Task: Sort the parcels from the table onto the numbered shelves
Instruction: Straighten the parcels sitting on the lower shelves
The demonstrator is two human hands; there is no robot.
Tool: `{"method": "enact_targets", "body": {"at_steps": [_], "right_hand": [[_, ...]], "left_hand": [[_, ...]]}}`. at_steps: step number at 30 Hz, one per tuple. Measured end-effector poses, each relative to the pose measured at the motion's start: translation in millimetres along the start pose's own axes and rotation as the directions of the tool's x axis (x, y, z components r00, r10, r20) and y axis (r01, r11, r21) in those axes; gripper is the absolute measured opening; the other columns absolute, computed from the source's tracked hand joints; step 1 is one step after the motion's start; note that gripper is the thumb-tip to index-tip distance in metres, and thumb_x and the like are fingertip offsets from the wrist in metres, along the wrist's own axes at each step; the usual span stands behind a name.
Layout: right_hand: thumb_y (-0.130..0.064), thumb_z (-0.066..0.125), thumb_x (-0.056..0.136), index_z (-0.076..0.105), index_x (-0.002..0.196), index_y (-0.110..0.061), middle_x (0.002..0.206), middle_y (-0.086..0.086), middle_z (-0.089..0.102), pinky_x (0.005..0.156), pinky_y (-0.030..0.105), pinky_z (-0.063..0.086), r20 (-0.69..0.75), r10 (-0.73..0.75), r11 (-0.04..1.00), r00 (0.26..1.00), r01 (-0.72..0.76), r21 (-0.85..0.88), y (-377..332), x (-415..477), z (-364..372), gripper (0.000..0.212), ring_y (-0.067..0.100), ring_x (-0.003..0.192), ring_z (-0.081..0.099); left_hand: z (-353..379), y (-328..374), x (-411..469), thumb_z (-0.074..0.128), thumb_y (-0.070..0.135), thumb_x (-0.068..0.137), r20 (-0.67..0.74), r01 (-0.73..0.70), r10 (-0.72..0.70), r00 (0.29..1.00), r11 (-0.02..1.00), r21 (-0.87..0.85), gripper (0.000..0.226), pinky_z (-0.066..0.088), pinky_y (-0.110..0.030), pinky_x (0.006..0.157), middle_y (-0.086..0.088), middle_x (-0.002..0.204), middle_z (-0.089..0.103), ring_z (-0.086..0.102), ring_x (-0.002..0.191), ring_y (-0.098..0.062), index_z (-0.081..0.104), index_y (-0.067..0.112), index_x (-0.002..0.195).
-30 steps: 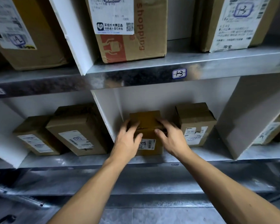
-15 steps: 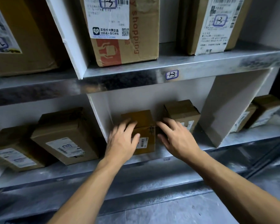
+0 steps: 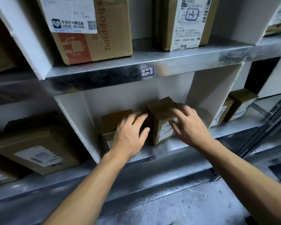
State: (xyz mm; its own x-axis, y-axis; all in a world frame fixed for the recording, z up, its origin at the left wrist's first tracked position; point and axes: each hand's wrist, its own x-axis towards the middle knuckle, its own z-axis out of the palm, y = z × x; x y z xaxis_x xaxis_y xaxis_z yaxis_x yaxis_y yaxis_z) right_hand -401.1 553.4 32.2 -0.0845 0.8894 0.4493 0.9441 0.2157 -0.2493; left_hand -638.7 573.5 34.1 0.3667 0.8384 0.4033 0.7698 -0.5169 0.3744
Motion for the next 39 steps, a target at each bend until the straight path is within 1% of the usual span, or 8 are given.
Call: {"method": "enact_targets", "body": {"at_steps": [3, 6, 10, 12, 17, 25, 35, 39], "right_hand": [[-0.034, 0.058, 0.094, 0.052, 0.141, -0.021, 0.139, 0.026, 0.048, 0.098, 0.050, 0.047, 0.061, 0.054, 0.997, 0.997, -0.057, 0.049, 30, 15, 5, 0.049, 0.050, 0.112, 0.055], [-0.033, 0.062, 0.095, 0.046, 0.144, -0.032, 0.150, 0.023, 0.039, 0.106, 0.050, 0.045, 0.170, 0.089, 0.983, 0.981, -0.114, 0.141, 51, 30, 10, 0.052, 0.046, 0.131, 0.048], [-0.033, 0.059, 0.099, 0.048, 0.146, -0.028, 0.152, 0.017, 0.042, 0.107, 0.025, 0.033, 0.253, 0.064, 0.948, 0.965, -0.139, 0.287, 64, 39, 15, 0.049, 0.033, 0.138, 0.044], [-0.032, 0.059, 0.099, 0.049, 0.145, -0.027, 0.147, 0.011, 0.049, 0.096, 0.014, 0.032, 0.266, 0.033, 0.923, 0.963, -0.132, 0.362, 67, 39, 19, 0.048, 0.029, 0.130, 0.051], [-0.025, 0.065, 0.095, 0.059, 0.137, -0.022, 0.138, 0.007, 0.055, 0.091, -0.002, 0.026, 0.246, 0.031, 0.849, 0.969, -0.155, 0.505, 75, 34, 27, 0.042, 0.023, 0.125, 0.054], [-0.024, 0.072, 0.090, 0.067, 0.127, -0.022, 0.130, 0.004, 0.061, 0.095, -0.003, 0.026, 0.122, 0.101, 0.796, 0.987, -0.154, 0.586, 86, 15, 27, 0.037, 0.014, 0.118, 0.056], [-0.023, 0.072, 0.091, 0.069, 0.126, -0.020, 0.130, 0.005, 0.059, 0.098, -0.002, 0.025, 0.097, 0.076, 0.785, 0.992, -0.119, 0.608, 90, 10, 29, 0.035, 0.016, 0.119, 0.054], [-0.024, 0.070, 0.092, 0.067, 0.129, -0.020, 0.136, 0.009, 0.057, 0.099, -0.003, 0.022, 0.094, 0.064, 0.794, 0.994, -0.108, 0.598, 90, 9, 28, 0.037, 0.021, 0.124, 0.053]], "left_hand": [[9, 22, 18, 0.054, 0.040, 0.092, 0.045, 0.007, -0.004, 0.999, 0.998, -0.068, 0.050, 0.036, -0.041, 0.110, -0.003, 0.144, 0.044, 0.043, 0.128, -0.028, 0.048, 0.027, 0.140], [24, 42, 35, 0.055, 0.041, 0.094, 0.109, 0.067, -0.054, 0.993, 0.991, -0.115, 0.053, 0.027, -0.035, 0.116, -0.001, 0.154, 0.031, 0.032, 0.138, -0.025, 0.042, 0.032, 0.145], [46, 49, 49, 0.056, 0.044, 0.094, 0.158, 0.218, -0.199, 0.967, 0.969, -0.115, 0.054, 0.022, -0.035, 0.119, -0.002, 0.159, 0.020, 0.026, 0.144, -0.026, 0.041, 0.035, 0.146], [53, 46, 51, 0.057, 0.042, 0.095, 0.152, 0.272, -0.254, 0.955, 0.955, -0.117, 0.051, 0.019, -0.026, 0.116, -0.002, 0.160, 0.020, 0.026, 0.144, -0.023, 0.044, 0.033, 0.144], [62, 45, 51, 0.063, 0.033, 0.093, 0.071, 0.308, -0.300, 0.951, 0.932, -0.192, 0.044, 0.015, -0.011, 0.109, 0.002, 0.157, 0.029, 0.029, 0.143, -0.014, 0.056, 0.029, 0.136], [78, 57, 48, 0.066, 0.023, 0.091, -0.030, 0.275, -0.293, 0.956, 0.924, -0.267, 0.037, 0.024, -0.017, 0.112, 0.003, 0.149, 0.041, 0.035, 0.139, -0.009, 0.064, 0.026, 0.128], [87, 70, 44, 0.062, 0.018, 0.092, -0.085, 0.342, -0.374, 0.924, 0.904, -0.255, 0.035, 0.016, 0.003, 0.103, 0.003, 0.148, 0.041, 0.037, 0.136, -0.008, 0.064, 0.024, 0.126], [85, 78, 46, 0.060, 0.021, 0.093, -0.088, 0.376, -0.403, 0.911, 0.898, -0.228, 0.037, 0.019, -0.010, 0.111, 0.002, 0.152, 0.036, 0.032, 0.140, -0.011, 0.062, 0.025, 0.130]]}}
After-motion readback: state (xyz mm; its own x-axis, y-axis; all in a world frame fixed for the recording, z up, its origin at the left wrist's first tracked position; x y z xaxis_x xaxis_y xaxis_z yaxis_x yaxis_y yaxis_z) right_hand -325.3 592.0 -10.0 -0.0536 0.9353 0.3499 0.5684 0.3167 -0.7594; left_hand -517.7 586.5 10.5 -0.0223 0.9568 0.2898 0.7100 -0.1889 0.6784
